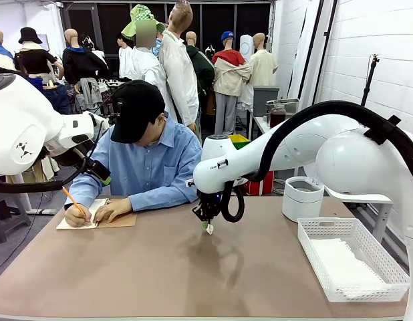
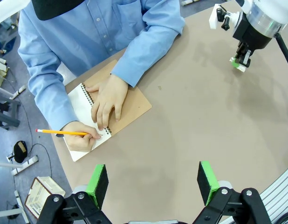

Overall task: Sort the paper based on its condition.
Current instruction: If a person hands you a paper, place it in the Organizing basket , and if it's crumpled, put it in the Trash can.

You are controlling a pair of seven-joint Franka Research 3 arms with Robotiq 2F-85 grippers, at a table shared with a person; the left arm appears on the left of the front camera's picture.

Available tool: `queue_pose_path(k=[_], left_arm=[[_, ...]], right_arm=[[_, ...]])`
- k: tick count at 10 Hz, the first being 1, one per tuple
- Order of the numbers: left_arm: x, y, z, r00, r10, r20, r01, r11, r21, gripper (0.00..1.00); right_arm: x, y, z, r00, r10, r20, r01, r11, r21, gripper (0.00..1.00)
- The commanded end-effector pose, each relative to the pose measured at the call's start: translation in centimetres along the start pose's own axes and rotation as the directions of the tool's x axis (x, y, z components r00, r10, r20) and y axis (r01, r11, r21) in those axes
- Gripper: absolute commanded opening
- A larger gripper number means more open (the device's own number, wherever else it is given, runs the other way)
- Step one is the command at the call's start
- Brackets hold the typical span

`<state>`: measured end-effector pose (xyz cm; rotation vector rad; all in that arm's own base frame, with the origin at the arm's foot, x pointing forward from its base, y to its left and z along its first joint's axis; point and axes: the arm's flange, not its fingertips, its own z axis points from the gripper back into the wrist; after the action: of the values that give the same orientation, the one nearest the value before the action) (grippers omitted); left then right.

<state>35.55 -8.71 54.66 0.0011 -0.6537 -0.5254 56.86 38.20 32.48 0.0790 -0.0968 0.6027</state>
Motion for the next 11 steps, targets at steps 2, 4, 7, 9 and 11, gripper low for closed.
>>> queue_pose_path(k=[2, 4, 7, 9, 11], left_arm=[[0.0, 0.1, 0.0, 1.0, 0.003, 0.001, -0.003, 1.0, -0.001, 1.0], [0.0, 0.1, 0.0, 1.0, 0.003, 0.001, -0.003, 1.0, -0.001, 1.0], [0.0, 0.1, 0.0, 1.0, 0.003, 0.001, -0.003, 1.0, -0.001, 1.0], [0.0, 0.1, 0.0, 1.0, 0.003, 0.001, -0.003, 1.0, -0.001, 1.0], [0.0, 0.1, 0.0, 1.0, 0.003, 0.001, -0.003, 1.0, -0.001, 1.0]], right_arm=[[-0.5, -4.6, 8.5, 0.989, -0.142, 0.043, 0.145, 0.987, -0.075, 0.0], [-1.4, -9.3, 13.2, 0.953, -0.287, 0.098, 0.301, 0.937, -0.178, 0.0], [-2.0, -15.1, 16.6, 0.843, -0.502, 0.195, 0.538, 0.79, -0.293, 0.0], [-2.2, -15.6, 16.8, 0.804, -0.538, 0.253, 0.594, 0.747, -0.298, 0.0], [-2.9, -17.1, 17.5, 0.824, -0.515, 0.237, 0.565, 0.778, -0.275, 0.0]])
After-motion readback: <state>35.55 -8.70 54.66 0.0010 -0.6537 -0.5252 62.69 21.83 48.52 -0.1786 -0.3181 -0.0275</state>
